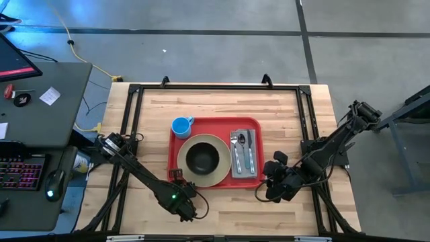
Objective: Set up tray
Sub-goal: Move the red serving tray to the middle of the table
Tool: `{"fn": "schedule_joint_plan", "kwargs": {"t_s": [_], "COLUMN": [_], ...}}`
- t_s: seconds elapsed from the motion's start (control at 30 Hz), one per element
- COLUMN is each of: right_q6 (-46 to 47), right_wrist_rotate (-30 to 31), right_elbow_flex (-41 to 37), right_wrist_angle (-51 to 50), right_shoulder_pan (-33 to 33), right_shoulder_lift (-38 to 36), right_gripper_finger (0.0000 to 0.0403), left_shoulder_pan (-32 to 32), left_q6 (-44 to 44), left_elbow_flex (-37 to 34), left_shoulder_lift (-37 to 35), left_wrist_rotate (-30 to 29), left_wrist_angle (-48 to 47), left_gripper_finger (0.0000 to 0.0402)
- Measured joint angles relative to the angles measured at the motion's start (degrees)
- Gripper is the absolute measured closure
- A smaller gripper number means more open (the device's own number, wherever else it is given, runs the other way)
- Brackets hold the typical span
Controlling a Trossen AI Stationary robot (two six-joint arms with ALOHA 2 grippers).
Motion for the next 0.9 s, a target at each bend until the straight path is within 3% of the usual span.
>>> {"fn": "schedule_joint_plan", "kwargs": {"t_s": [0.53,0.9], "right_q6": [0.04,0.02], "right_wrist_rotate": [-1.09,-1.93], "right_elbow_flex": [0.00,0.00], "right_wrist_angle": [0.08,0.14], "right_shoulder_pan": [0.02,0.00], "right_shoulder_lift": [0.00,0.00], "right_gripper_finger": [0.0258,0.0258], "left_shoulder_pan": [0.00,0.00], "left_q6": [-0.78,-0.84], "left_elbow_flex": [0.02,0.79], "left_shoulder_lift": [0.00,0.00], "left_wrist_rotate": [-0.79,2.79], "left_wrist_angle": [-2.41,-2.48], "left_gripper_finger": [0.0285,0.0176]}}
